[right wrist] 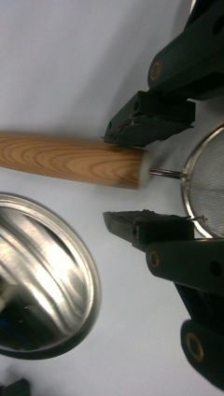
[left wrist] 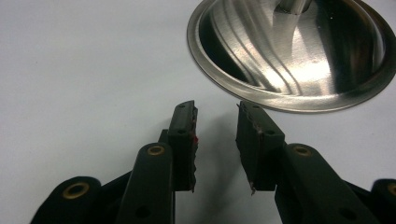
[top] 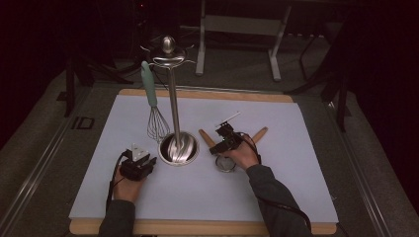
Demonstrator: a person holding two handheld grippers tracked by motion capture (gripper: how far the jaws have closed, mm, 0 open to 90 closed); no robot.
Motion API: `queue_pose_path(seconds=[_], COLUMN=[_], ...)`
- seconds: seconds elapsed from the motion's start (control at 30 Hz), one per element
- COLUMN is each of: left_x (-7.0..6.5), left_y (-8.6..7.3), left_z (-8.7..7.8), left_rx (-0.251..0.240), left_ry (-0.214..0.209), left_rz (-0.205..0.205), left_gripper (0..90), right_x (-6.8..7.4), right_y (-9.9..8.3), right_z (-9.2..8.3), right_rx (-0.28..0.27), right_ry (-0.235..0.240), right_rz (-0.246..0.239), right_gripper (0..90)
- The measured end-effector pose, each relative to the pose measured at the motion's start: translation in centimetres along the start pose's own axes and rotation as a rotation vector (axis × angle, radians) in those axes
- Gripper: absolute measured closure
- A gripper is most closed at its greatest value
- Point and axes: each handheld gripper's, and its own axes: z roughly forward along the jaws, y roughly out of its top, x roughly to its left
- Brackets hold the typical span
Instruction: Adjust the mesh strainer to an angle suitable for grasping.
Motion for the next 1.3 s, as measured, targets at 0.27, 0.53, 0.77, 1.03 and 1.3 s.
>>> queue_pose_path(seconds=[0.27,0.53,0.77,1.03,1.3], left_x=[0.0,0.0,0.0,0.0,0.0], left_y=[0.0,0.0,0.0,0.0,0.0], left_z=[0.0,0.0,0.0,0.0,0.0], left_rx=[0.0,0.0,-0.001,0.0,-0.001], left_ry=[0.001,0.0,0.0,0.001,-0.001], left_rz=[0.002,0.0,0.0,0.001,-0.003], left_gripper=[67.8,67.7,67.7,67.7,67.7], right_x=[0.7,0.4,0.7,1.1,1.8], right_y=[1.2,2.0,1.9,1.5,1.2], right_z=[0.5,1.7,1.2,-0.5,-2.5], right_rx=[0.05,0.096,0.067,0.003,-0.057], right_ry=[0.023,0.057,0.058,0.074,0.082], right_rz=[-0.016,0.025,0.045,0.029,-0.012], right_gripper=[64.2,65.6,71.8,71.9,72.1])
